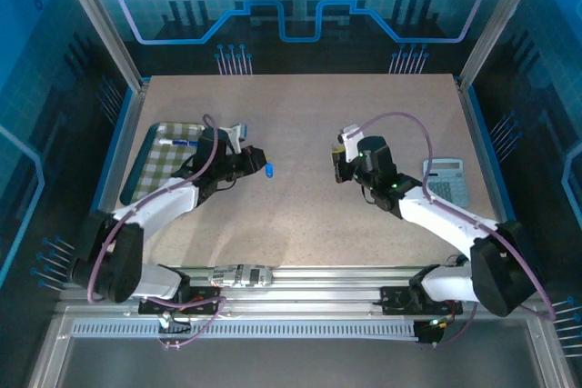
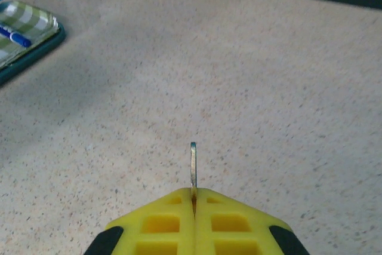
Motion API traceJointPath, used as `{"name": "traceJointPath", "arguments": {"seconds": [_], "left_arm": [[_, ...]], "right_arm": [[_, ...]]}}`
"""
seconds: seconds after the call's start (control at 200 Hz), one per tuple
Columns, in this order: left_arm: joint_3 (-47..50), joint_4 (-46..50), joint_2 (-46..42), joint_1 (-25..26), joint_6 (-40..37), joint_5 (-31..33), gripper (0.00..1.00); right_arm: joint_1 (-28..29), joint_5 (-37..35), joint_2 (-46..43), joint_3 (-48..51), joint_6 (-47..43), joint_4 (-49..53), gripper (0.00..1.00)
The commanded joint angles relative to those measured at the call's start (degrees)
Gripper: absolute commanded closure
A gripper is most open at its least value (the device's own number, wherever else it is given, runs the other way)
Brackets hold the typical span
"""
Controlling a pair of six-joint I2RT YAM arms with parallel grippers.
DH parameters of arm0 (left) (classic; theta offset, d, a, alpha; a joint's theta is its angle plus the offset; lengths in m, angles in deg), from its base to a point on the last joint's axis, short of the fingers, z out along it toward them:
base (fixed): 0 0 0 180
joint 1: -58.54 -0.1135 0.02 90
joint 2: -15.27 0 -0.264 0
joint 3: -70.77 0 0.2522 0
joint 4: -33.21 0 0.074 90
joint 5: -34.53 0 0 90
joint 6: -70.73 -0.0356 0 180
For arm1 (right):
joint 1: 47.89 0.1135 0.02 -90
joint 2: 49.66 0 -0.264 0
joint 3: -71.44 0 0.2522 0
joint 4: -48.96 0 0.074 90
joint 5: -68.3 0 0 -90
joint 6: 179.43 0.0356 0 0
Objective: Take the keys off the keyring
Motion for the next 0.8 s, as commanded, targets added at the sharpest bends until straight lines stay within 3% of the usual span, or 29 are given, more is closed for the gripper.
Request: {"name": "traceJointPath", "arguments": {"seconds": [0.0,0.115,0.265,0.58,0.701,0.736,0.756,0.796], "left_arm": [[0.6,-5.6,4.2,0.5,1.0,1.5,0.93],[0.1,-6.3,7.9,0.4,0.6,2.1,0.90],[0.1,-4.0,8.0,0.3,-2.0,6.3,0.65],[3.8,1.0,-2.9,0.0,-4.1,11.0,0.53],[6.6,2.4,-7.9,0.0,-4.5,12.4,0.34],[7.3,2.7,-9.1,0.0,-4.4,12.7,0.22],[7.7,2.9,-9.8,0.0,-4.3,12.8,0.04],[8.2,3.2,-10.9,0.0,-4.3,12.7,0.01]], "right_arm": [[-0.5,1.7,2.2,0.6,3.4,-2.2,1.00],[-0.6,1.7,4.7,0.2,4.5,-2.4,1.00],[-1.0,2.0,6.7,-0.1,5.8,-2.2,1.00],[-7.3,10.8,14.1,-0.7,13.6,-2.5,1.00],[-8.1,11.2,17.0,-1.4,14.9,-2.1,1.00],[-8.0,11.0,18.0,-1.5,15.3,-2.0,1.00],[-8.2,10.7,18.5,-1.7,15.6,-1.8,1.00],[-8.2,10.4,19.5,-1.9,16.1,-1.5,1.00]]}}
